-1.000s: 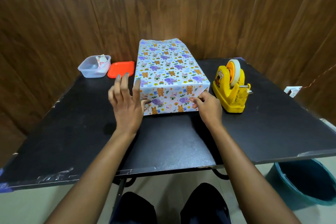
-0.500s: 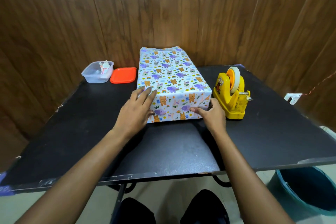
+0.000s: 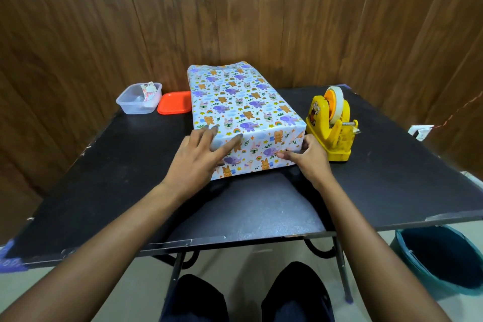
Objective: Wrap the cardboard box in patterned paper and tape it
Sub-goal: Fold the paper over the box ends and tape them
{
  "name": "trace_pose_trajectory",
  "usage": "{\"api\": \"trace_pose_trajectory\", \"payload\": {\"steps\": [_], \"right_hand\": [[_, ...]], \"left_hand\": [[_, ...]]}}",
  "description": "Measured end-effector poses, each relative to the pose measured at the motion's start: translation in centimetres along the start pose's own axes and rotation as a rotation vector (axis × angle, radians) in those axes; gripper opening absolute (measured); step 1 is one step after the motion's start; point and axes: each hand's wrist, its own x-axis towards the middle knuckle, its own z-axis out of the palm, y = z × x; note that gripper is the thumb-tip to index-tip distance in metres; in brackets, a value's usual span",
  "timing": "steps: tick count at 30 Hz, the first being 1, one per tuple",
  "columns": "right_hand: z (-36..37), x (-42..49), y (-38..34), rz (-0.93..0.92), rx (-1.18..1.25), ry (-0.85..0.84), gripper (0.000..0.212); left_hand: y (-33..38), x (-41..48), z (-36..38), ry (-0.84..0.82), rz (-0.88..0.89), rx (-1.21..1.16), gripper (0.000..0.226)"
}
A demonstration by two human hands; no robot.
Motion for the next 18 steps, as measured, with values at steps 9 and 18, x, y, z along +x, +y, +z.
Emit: {"api": "trace_pose_trajectory", "payload": {"steps": [9, 18], "right_hand": [[-0.3, 0.5, 0.6, 0.011, 0.015, -0.043, 0.051], [-0.2, 0.4, 0.3, 0.027, -0.043, -0.028, 0.053]], "left_hand": [[0.5, 1.4, -1.7, -0.046, 0.049, 0.101, 0.052], [1.7, 4.8, 0.2, -0.192, 0.192, 0.142, 0.078]]}}
